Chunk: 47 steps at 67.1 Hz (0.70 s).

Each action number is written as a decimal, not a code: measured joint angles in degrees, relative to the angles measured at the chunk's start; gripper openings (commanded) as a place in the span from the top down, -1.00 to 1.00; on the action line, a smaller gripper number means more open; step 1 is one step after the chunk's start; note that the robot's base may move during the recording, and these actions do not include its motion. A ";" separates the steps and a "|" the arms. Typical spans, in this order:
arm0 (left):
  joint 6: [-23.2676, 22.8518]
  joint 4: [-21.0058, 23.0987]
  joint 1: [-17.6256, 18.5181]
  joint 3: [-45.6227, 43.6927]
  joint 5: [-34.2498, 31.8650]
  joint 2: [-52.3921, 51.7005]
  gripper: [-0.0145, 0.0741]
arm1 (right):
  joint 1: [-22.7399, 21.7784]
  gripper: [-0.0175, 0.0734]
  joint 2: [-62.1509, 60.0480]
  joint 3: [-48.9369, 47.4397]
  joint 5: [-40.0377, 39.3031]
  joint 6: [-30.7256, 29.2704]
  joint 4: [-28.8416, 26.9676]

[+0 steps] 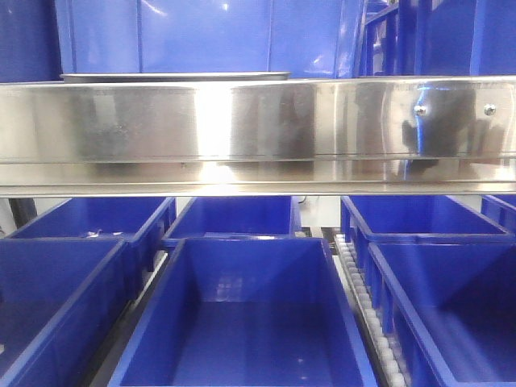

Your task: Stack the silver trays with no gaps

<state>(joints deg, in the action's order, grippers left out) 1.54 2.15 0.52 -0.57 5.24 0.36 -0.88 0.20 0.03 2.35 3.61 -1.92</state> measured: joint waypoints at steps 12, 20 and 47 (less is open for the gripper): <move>-0.26 -0.87 0.00 0.65 0.12 -0.09 0.70 | 0.00 0.65 0.00 0.00 0.00 0.00 0.00; -0.26 -1.20 0.00 0.65 0.12 -0.09 0.70 | 0.00 0.65 0.00 0.00 0.00 0.00 0.00; -0.26 -1.24 0.00 0.65 0.12 -0.09 0.70 | 0.00 0.65 0.00 0.00 0.00 0.00 0.00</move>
<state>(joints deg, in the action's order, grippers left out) 1.28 0.91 0.52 0.08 5.36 0.26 -0.88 0.20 0.03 2.35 3.61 -1.92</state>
